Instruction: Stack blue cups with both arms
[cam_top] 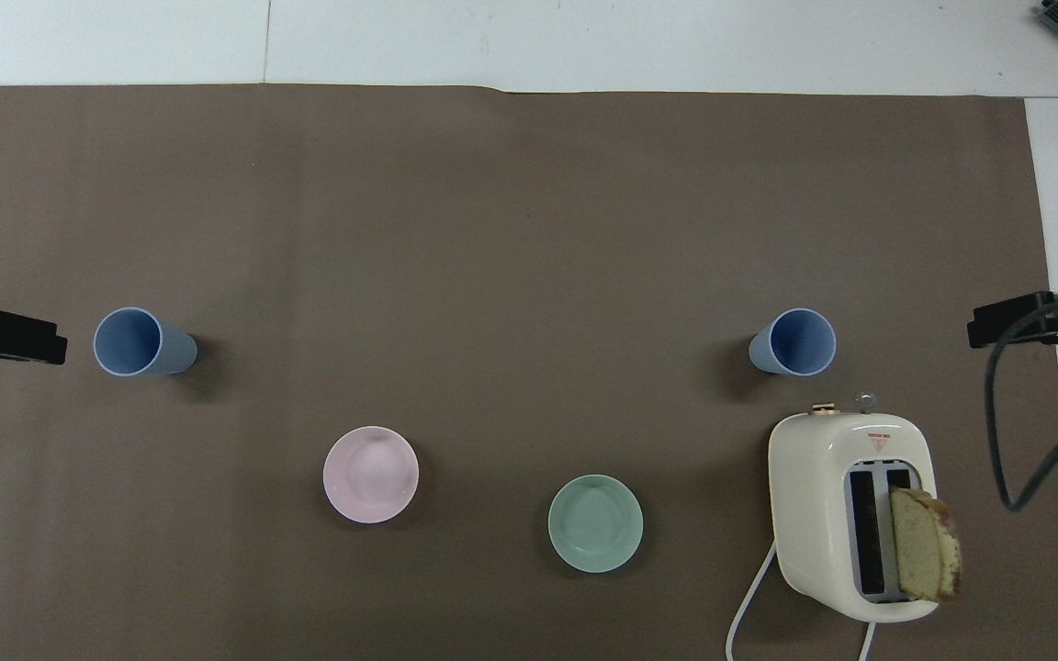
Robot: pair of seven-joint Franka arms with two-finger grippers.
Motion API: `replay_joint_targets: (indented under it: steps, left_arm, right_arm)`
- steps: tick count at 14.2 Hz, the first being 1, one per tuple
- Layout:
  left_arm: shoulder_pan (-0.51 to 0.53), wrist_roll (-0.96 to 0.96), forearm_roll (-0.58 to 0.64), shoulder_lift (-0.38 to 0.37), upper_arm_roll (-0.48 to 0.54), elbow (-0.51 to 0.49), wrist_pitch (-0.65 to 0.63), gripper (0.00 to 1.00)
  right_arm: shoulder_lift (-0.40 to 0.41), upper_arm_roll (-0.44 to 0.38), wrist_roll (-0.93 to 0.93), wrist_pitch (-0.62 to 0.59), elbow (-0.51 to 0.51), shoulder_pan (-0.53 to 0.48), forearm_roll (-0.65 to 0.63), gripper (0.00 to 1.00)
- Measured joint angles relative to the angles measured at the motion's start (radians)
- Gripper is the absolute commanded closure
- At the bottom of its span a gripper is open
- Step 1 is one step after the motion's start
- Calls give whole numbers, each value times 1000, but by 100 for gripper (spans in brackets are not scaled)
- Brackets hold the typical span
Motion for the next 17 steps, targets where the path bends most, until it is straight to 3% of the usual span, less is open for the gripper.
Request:
replay_joint_targets:
  steps: [12,17]
  left_arm:
    - [2,0,0,-4,6,-5,-2,0]
    - [2,0,0,-12,6,-59,19,0]
  right_arm:
    - [0,0,0,0,0,0,0,0]
    - [0,0,0,0,0,0,0,0]
